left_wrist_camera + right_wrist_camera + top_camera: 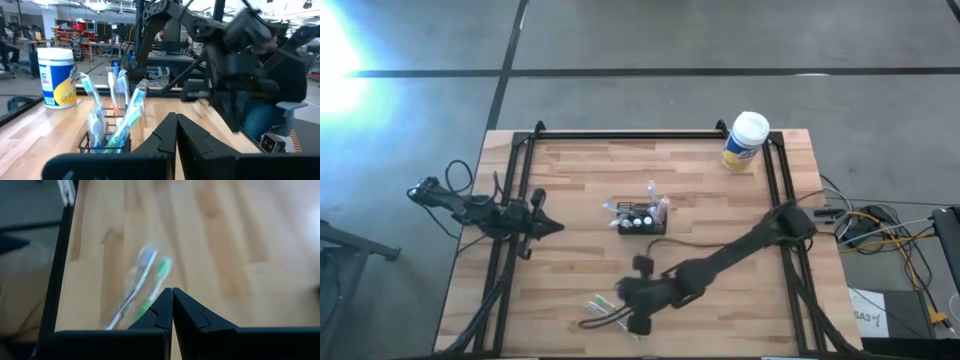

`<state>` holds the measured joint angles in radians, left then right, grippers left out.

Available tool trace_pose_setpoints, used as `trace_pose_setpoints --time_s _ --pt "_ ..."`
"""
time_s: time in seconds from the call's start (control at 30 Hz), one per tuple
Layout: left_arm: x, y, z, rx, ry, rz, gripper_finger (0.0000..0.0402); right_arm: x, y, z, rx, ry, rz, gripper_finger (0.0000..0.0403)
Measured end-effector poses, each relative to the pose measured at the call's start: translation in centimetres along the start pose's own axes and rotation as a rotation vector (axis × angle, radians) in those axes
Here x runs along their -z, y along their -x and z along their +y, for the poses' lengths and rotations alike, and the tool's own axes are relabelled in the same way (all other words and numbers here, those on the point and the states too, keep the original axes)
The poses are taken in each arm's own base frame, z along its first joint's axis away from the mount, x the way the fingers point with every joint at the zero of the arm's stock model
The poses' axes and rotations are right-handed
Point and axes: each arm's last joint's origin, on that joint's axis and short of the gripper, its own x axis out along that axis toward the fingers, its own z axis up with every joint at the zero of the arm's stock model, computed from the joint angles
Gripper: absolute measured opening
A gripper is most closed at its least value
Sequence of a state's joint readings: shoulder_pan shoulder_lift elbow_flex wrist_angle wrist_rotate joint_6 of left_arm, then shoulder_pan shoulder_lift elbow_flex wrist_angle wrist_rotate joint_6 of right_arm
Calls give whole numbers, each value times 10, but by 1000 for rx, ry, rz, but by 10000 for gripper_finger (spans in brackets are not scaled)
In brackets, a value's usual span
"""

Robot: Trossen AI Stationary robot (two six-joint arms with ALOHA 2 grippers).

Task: Pick & Place toothbrushing station
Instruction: Put the green toothbrush into the black mesh organizer

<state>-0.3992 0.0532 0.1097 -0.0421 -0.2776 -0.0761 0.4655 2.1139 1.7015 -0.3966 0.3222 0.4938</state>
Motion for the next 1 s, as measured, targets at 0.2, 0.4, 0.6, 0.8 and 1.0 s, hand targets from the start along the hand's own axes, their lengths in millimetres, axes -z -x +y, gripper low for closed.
trace_pose_setpoints --time_s 0.2,0.4,0.6,0.8,1.0 --pt "4 0 0 19 0 42 14 -8 -50 15 -3 -25 59 10" --pt "8 0 -1 51 8 84 6 -25 -77 8 -1 -132 163 61" --pt "9 0 -1 54 10 93 16 -19 -100 -1 -17 -189 238 140" --pt "9 1 -1 70 4 98 14 -11 -108 -4 -33 -233 268 178" --pt "9 1 -1 70 1 94 7 -1 -113 -6 5 -231 286 172"
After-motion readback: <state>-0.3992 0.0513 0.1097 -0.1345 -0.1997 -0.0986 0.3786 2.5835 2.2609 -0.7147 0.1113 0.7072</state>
